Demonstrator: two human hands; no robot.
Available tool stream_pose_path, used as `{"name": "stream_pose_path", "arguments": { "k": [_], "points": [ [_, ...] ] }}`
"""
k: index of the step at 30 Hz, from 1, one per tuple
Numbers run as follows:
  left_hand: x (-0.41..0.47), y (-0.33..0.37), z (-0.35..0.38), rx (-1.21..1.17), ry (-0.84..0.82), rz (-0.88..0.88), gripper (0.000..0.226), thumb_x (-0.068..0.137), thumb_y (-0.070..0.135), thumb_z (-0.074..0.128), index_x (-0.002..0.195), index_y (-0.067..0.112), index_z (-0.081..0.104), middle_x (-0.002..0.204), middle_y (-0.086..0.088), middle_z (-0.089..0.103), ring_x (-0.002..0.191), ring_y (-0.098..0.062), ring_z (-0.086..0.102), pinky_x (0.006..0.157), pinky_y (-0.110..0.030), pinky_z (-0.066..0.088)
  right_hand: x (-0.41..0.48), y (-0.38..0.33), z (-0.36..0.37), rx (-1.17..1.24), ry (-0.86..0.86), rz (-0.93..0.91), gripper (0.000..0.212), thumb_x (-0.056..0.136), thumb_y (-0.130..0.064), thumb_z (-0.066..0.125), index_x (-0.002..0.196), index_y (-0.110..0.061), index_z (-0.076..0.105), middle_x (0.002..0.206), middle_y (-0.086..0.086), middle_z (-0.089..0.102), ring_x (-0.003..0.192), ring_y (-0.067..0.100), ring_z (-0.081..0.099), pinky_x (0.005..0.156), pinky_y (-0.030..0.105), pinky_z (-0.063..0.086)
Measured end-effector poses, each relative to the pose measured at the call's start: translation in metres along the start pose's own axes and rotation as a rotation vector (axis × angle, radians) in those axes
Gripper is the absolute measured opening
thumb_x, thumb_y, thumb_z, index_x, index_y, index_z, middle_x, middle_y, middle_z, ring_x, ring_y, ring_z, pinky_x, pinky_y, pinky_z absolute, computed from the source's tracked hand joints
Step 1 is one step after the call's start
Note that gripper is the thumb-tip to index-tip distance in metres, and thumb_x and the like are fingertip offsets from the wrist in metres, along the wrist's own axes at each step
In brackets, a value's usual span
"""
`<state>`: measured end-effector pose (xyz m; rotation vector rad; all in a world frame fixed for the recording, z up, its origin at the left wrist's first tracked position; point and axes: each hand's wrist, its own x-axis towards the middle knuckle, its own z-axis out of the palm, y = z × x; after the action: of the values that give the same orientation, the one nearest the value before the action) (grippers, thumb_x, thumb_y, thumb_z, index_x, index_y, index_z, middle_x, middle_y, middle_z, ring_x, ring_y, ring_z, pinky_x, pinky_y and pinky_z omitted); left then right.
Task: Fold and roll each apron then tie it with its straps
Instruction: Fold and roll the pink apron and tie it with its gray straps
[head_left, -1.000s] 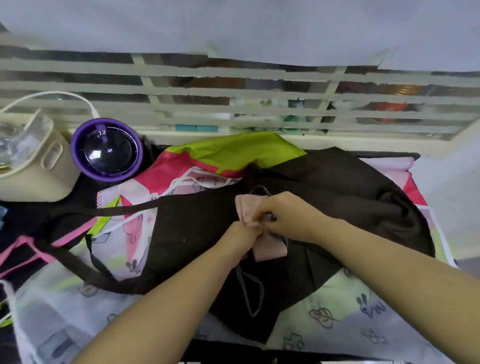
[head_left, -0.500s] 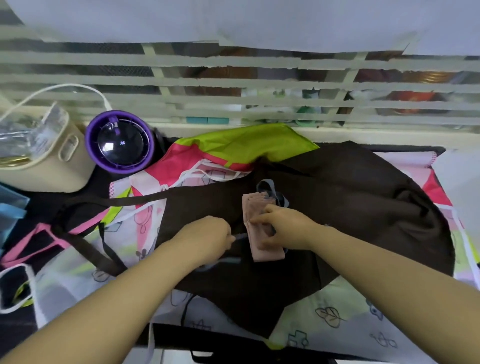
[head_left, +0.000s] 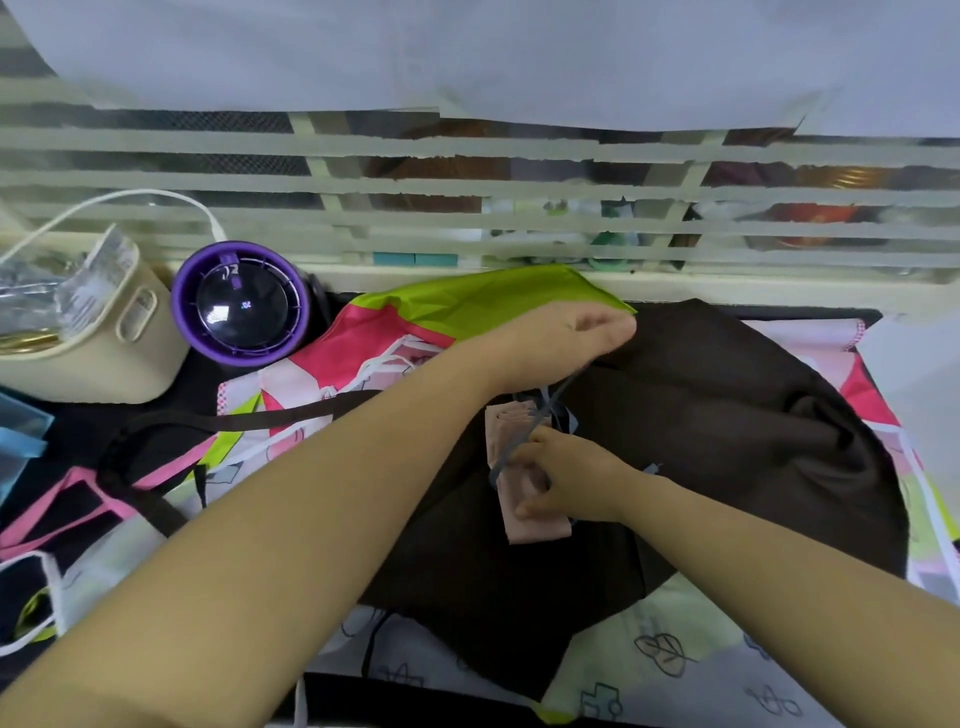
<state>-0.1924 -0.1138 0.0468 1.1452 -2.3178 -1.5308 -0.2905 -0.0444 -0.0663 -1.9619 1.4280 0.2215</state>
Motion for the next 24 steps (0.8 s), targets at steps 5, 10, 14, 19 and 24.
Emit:
{"name": "stream_pose_path", "arguments": {
  "k": [5, 10, 14, 19, 24],
  "points": [
    [-0.002, -0.036, -0.001, 0.118, 0.143, -0.061, 0.032, 0.099, 0.028, 0.048, 0.130, 0.026, 0.051, 0.122, 0.003, 0.061, 0.113, -0.010, 0.056, 0.085, -0.020, 0.040, -0.004, -0.003, -0.002, 0.004, 0.027, -0.016, 0.061, 0.087, -0.037, 0.063, 0.143, -0.029, 0.039, 0.142, 0.000, 0.035, 0.128, 0.020, 0.040, 0.099, 0.029, 0.035],
    [-0.046, -0.115, 0.029, 0.004, 0.495, -0.327, 0.023, 0.090, 0.009, 0.054, 0.109, 0.020, 0.063, 0.101, 0.001, 0.067, 0.098, -0.016, 0.063, 0.084, -0.021, 0.042, -0.005, -0.003, -0.003, 0.032, 0.048, -0.022, 0.061, 0.087, -0.033, 0.063, 0.143, -0.033, 0.038, 0.153, 0.001, 0.024, 0.132, 0.018, 0.037, 0.091, 0.020, 0.033],
    [-0.068, -0.137, 0.059, -0.045, 0.313, -0.526, 0.048, 0.089, 0.027, 0.062, 0.134, 0.014, 0.051, 0.105, 0.004, 0.058, 0.096, -0.010, 0.056, 0.077, -0.018, 0.039, -0.003, -0.002, -0.001, 0.027, 0.066, -0.010, 0.060, 0.087, -0.031, 0.063, 0.142, -0.031, 0.041, 0.146, 0.001, 0.034, 0.125, 0.018, 0.044, 0.086, 0.019, 0.034],
    [-0.065, -0.137, 0.074, 0.199, 0.484, -0.381, 0.018, 0.094, 0.025, 0.058, 0.106, 0.015, 0.067, 0.094, 0.003, 0.055, 0.084, -0.010, 0.054, 0.062, -0.013, 0.033, -0.002, -0.001, 0.000, 0.030, 0.045, -0.010, 0.059, 0.085, -0.032, 0.063, 0.140, -0.032, 0.042, 0.149, 0.000, 0.031, 0.130, 0.020, 0.042, 0.102, 0.030, 0.040],
    [-0.064, -0.128, 0.073, 0.046, 0.424, -0.205, 0.022, 0.097, 0.025, 0.052, 0.085, 0.014, 0.066, 0.077, 0.004, 0.065, 0.071, -0.005, 0.060, 0.060, -0.014, 0.042, -0.001, -0.002, 0.000, 0.039, 0.061, 0.006, 0.050, 0.086, -0.035, 0.061, 0.134, -0.029, 0.049, 0.126, -0.002, 0.045, 0.112, 0.018, 0.049, 0.091, 0.031, 0.045]
  ]
}}
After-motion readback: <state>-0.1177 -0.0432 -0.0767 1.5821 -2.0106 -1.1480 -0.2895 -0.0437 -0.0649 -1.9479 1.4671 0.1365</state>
